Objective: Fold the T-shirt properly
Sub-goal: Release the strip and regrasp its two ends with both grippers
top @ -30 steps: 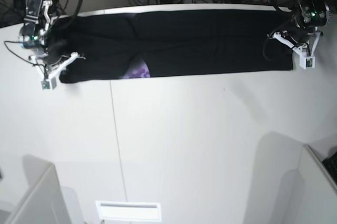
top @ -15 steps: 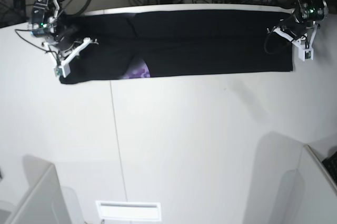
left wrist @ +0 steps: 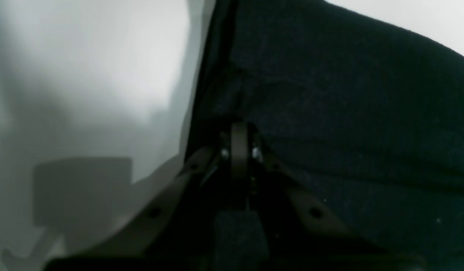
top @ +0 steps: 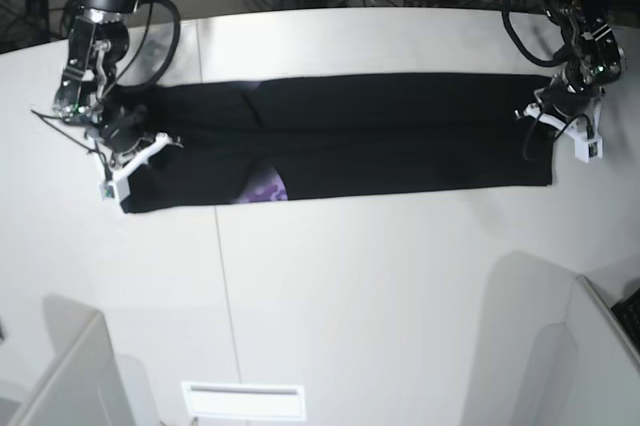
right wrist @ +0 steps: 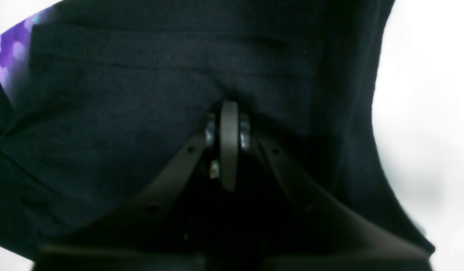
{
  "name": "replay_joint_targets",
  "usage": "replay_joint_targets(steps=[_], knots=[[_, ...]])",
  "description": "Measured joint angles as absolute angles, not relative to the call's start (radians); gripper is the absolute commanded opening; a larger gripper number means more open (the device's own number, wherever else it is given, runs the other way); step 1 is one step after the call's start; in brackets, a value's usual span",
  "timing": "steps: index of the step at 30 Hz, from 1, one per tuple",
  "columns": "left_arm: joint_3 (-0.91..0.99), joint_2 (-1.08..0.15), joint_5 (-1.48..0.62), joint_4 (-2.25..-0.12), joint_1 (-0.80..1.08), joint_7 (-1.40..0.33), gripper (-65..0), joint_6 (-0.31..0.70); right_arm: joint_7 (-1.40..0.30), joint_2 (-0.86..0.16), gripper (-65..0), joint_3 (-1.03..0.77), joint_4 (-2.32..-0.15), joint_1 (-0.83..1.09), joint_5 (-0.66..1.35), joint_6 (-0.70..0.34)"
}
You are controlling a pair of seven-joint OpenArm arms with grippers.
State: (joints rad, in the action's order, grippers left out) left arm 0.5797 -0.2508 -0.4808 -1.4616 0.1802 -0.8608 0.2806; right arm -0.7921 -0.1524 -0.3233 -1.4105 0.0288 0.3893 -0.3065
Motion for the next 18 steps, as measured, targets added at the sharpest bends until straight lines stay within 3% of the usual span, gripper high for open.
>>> replay_joint_targets(steps=[6,14,18], knots=[[0.583,-0.247,-0.469,-1.476,0.108,-0.976,-65.0,0.266,-0.833,-0.160,-65.0,-0.323,-1.412,-0.023,0.359,-0.295],[0.700,-0.237,-0.490,-1.828,0.145,-1.002,-65.0,0.262,-0.981,-0.111,-65.0,-0.327,-1.846,0.086,0.455,-0.297],[0.799,-0.245,-0.723,-1.914,0.228,-1.057,-65.0,0.269,-1.016,-0.117,-65.0,-0.333,-1.963,0.124,0.535,-0.295]])
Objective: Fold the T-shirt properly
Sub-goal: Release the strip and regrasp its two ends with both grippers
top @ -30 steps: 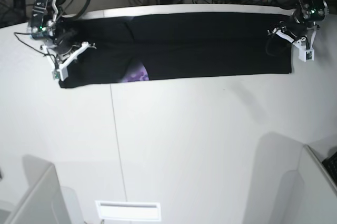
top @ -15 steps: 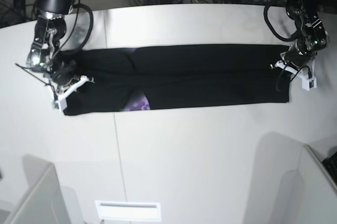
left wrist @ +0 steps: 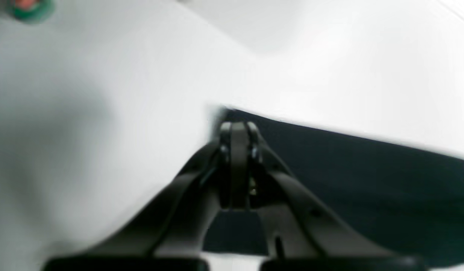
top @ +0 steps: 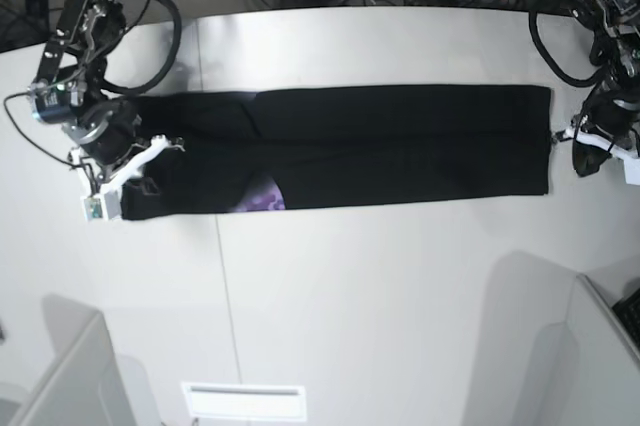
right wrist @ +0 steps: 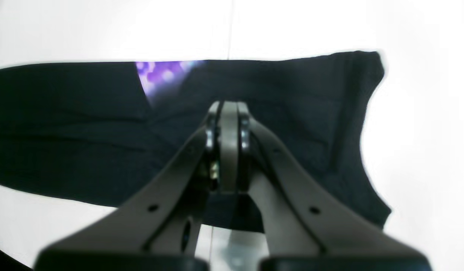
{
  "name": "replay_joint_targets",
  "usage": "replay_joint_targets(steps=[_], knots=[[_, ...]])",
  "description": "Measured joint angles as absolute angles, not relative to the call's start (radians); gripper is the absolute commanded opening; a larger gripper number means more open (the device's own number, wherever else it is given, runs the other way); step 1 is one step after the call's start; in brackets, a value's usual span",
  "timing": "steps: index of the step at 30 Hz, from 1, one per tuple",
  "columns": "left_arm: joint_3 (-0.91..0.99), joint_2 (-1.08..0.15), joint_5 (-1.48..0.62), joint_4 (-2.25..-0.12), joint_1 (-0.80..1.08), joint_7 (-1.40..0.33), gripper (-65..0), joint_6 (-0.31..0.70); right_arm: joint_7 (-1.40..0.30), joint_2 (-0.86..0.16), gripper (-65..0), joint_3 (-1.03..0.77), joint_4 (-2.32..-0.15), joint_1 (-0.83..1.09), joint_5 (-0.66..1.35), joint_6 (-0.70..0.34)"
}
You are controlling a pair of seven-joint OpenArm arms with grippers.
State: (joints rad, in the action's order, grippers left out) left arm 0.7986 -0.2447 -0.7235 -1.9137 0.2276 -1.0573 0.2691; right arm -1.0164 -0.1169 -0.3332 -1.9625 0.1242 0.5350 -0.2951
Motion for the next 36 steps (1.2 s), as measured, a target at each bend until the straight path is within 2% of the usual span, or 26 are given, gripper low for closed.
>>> replay_joint_targets(steps=[2,10,13,17,19,20,26,30,36], knots=[[0.872,-0.241,-0.813,-1.913,0.279,-1.060,-65.0,0.266,-1.025,-0.119,-65.0,-0.336,-1.962,0.152,0.561,-0.295],[1.023,-0.250,-0.848,-1.907,0.361,-1.058,-65.0,0.262,-1.032,-0.117,-65.0,-0.327,-1.957,0.193,0.574,-0.295],[1.021,-0.251,-0.848,-1.855,0.354,-1.056,-46.1,0.263,-1.030,-0.112,-65.0,-0.327,-1.957,0.196,0.577,-0.295],[1.021,-0.249,-0.840,-1.739,0.317,-1.050,-14.8,0.264,-1.029,-0.117,-65.0,-0.325,-1.957,0.198,0.574,-0.295],[1.019,-0.250,-0.846,-1.689,0.285,-1.034,-4.1,0.263,-1.029,-0.115,-65.0,-0.325,-1.957,0.198,0.578,-0.295],[1.018,-0.252,-0.849,-1.667,0.273,-1.033,-0.8,0.263,-1.032,-0.115,-65.0,-0.325,-1.957,0.198,0.577,-0.295],[0.870,-0.271,-0.845,-1.530,0.196,-1.032,0.0,0.263,-1.037,-0.115,-65.0,-0.325,-1.957,0.200,0.577,-0.295],[0.847,-0.274,-0.844,-1.404,0.128,-1.019,0.0,0.263,-1.028,-0.115,-65.0,-0.325,-1.958,0.207,0.576,-0.295],[0.756,-0.292,-0.842,-1.370,0.108,-1.020,0.0,0.263,-1.032,-0.117,-65.0,-0.332,-1.958,0.220,0.576,-0.295]])
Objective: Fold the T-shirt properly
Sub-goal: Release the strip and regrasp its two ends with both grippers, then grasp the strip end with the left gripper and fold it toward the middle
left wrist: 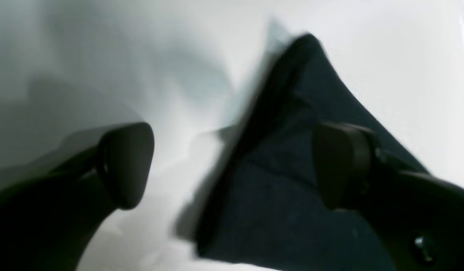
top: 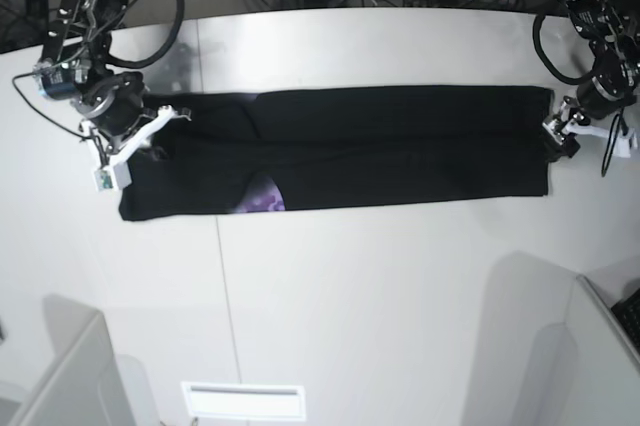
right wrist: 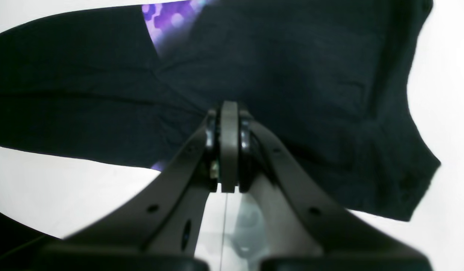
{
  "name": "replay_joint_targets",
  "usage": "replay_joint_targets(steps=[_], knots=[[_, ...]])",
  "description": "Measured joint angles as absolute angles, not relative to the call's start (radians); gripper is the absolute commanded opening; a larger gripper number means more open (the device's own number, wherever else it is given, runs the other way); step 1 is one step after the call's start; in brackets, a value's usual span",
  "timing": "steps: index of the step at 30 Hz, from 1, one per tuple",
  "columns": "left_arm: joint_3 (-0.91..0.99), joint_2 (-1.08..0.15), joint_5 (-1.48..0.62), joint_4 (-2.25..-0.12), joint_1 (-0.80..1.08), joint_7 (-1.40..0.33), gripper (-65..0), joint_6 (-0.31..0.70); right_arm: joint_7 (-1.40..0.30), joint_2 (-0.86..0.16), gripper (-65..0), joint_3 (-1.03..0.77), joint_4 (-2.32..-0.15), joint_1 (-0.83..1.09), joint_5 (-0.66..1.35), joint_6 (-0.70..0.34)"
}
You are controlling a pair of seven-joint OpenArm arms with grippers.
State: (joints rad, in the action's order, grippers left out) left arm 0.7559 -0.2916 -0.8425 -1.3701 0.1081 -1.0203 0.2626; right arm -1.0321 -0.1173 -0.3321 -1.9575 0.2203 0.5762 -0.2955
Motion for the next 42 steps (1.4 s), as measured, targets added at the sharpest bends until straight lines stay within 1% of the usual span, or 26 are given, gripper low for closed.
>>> replay_joint_targets(steps=[2,5,9,11,18,20,21,23,28,33,39,42], knots=[[0.720,-0.292,-0.847,-1.367,0.097,-1.005,0.0,0.263,-1.032,-0.117,-65.0,-0.332,-1.958,0.222,0.577,-0.295],[0.676,-0.298,-0.858,-1.338,0.098,-0.932,-0.5,0.268,-1.026,-0.117,-65.0,-0.332,-1.958,0.221,0.577,-0.295],[0.591,-0.336,-0.868,-1.290,0.094,-0.870,-9.7,0.276,-1.038,-0.117,-65.0,-0.332,-1.957,0.237,0.575,-0.295],[0.560,-0.335,-0.871,-1.282,0.096,-0.844,-14.2,0.275,-1.029,-0.117,-65.0,-0.332,-1.958,0.236,0.577,-0.295],[0.533,-0.334,-0.881,-1.273,0.098,-0.834,-23.5,0.281,-1.029,-0.115,-65.0,-0.332,-1.958,0.233,0.577,-0.295],[0.533,-0.334,-0.881,-1.272,0.099,-0.837,-27.5,0.281,-1.029,-0.115,-65.0,-0.332,-1.958,0.233,0.577,-0.295],[0.533,-0.333,-0.881,-1.271,0.100,-0.838,-30.6,0.281,-1.029,-0.115,-65.0,-0.332,-1.958,0.233,0.576,-0.295],[0.533,-0.333,-0.880,-1.270,0.100,-0.846,-38.8,0.278,-1.029,-0.115,-65.0,-0.332,-1.958,0.233,0.577,-0.295],[0.529,-0.341,-0.875,-1.262,0.105,-0.864,-65.0,0.278,-1.029,-0.115,-65.0,-0.332,-1.958,0.233,0.576,-0.295],[0.533,-0.358,-0.872,-1.261,0.102,-0.883,-65.0,0.276,-1.029,-0.115,-65.0,-0.334,-1.958,0.234,0.576,-0.295],[0.531,-0.430,-0.841,-1.261,0.109,-0.852,-65.0,0.260,-1.029,-0.115,-65.0,-0.334,-1.958,0.249,0.577,-0.295],[0.531,-0.450,-0.842,-1.304,0.118,-0.853,-65.0,0.261,-1.030,-0.111,-65.0,-0.353,-1.958,0.247,0.578,-0.295]])
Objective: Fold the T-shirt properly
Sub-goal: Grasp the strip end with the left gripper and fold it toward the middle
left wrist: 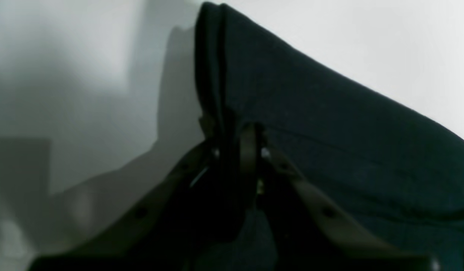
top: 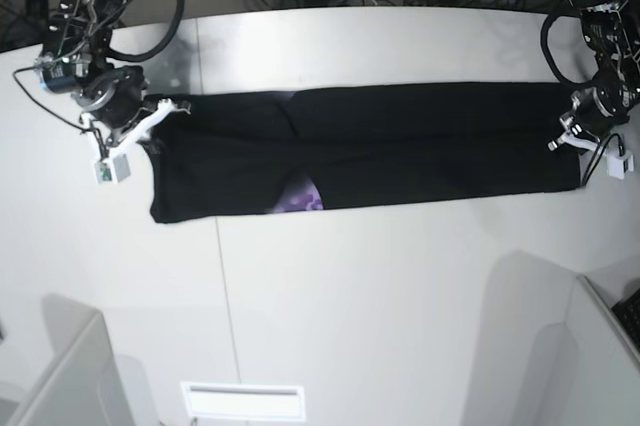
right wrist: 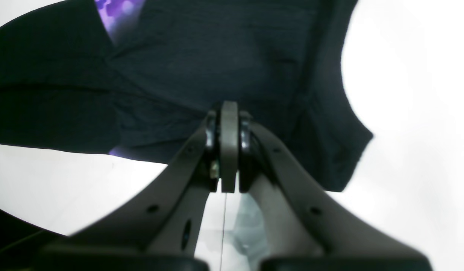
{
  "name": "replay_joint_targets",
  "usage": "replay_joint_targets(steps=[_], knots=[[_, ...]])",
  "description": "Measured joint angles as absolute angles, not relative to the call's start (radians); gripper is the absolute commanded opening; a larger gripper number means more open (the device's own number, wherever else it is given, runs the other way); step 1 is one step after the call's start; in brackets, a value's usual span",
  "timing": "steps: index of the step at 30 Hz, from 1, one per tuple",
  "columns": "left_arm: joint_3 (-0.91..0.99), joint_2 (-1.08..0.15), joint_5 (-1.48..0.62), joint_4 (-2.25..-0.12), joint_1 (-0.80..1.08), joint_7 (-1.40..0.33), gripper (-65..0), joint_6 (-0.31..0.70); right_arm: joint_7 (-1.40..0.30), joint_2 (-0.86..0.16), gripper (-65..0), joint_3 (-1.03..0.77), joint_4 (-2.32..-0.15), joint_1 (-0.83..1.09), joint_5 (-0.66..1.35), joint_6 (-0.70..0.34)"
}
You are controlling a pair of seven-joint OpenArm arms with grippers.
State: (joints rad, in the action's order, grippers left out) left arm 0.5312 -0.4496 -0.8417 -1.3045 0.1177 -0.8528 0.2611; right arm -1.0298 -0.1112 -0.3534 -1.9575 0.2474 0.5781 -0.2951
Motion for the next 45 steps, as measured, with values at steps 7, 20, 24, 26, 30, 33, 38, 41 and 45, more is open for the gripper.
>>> replay_joint_targets(steps=[7,20,24,26,30,33,38,41,45], knots=[[0.525,-0.449,-0.776,-1.462,0.167,-0.856,-65.0,0.261,-1.036,-0.078,-65.0,-0.400,-1.958,0.248,0.578,-0.295],[0.347,-0.339,-0.659,-1.750,0.220,-0.854,-65.0,0.262,-1.037,-0.079,-65.0,-0.406,-1.958,0.248,0.577,-0.295],[0.315,-0.302,-0.655,-1.755,0.222,-0.856,-65.0,0.258,-1.037,-0.079,-65.0,-0.406,-1.958,0.247,0.577,-0.295],[0.277,-0.296,-0.651,-1.755,0.220,-0.857,-65.0,0.258,-1.037,-0.079,-65.0,-0.406,-1.958,0.247,0.577,-0.295],[0.203,-0.264,-0.656,-1.757,0.205,-0.860,-65.0,0.259,-1.036,-0.079,-65.0,-0.406,-1.957,0.247,0.577,-0.295],[0.176,-0.242,-0.655,-1.756,0.188,-0.855,-65.0,0.258,-1.037,-0.079,-65.0,-0.406,-1.957,0.248,0.577,-0.295],[0.107,-0.216,-0.654,-1.754,0.181,-0.857,-65.0,0.257,-1.037,-0.079,-65.0,-0.406,-1.957,0.247,0.577,-0.295],[0.075,-0.204,-0.663,-1.742,0.163,-0.854,-65.0,0.217,-1.037,-0.079,-65.0,-0.406,-1.957,0.248,0.577,-0.295],[0.027,-0.207,-0.655,-1.716,0.149,-0.857,-65.0,0.156,-1.037,-0.079,-65.0,-0.406,-1.957,0.247,0.577,-0.295]])
